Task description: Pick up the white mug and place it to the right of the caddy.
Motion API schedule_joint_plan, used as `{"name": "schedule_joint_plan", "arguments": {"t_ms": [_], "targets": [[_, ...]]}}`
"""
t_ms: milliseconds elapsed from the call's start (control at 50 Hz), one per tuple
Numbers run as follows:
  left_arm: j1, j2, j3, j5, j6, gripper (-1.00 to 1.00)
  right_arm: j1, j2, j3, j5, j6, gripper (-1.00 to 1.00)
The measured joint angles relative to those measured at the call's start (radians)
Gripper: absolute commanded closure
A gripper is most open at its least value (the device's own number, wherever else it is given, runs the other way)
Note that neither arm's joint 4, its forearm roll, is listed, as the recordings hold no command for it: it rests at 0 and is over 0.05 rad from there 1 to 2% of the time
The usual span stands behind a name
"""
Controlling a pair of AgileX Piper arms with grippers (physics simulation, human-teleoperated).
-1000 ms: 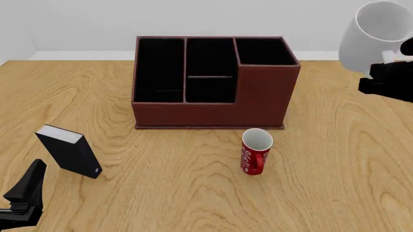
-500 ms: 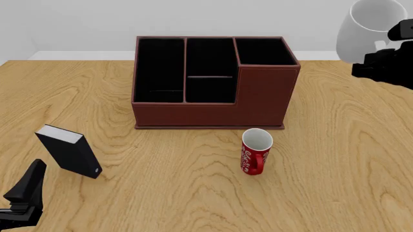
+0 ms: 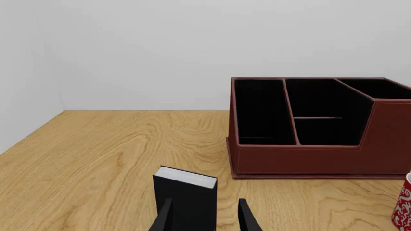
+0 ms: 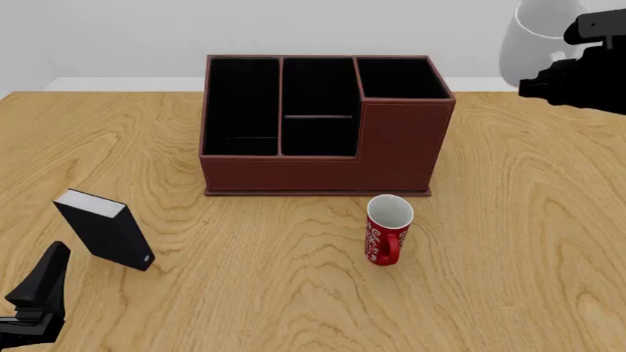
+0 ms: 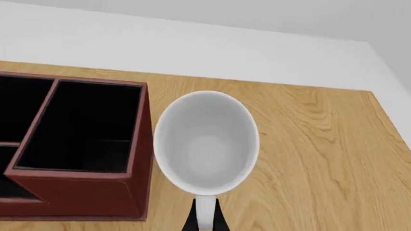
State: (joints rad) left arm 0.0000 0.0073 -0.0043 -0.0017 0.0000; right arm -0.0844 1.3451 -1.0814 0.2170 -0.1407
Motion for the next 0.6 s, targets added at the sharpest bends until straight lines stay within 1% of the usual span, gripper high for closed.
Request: {"name": "schedule_joint_plan", "arguments": {"t_ms": [240, 600], "targets": [[0.000, 0.000, 0.000, 0.000, 0.000, -1.00, 0.001, 0.078, -0.047, 0.010, 0.007, 1.00], [0.000, 0.000, 0.000, 0.000, 0.000, -1.00, -0.001, 0.166, -0.040, -0.005, 0.018, 1.00]]}}
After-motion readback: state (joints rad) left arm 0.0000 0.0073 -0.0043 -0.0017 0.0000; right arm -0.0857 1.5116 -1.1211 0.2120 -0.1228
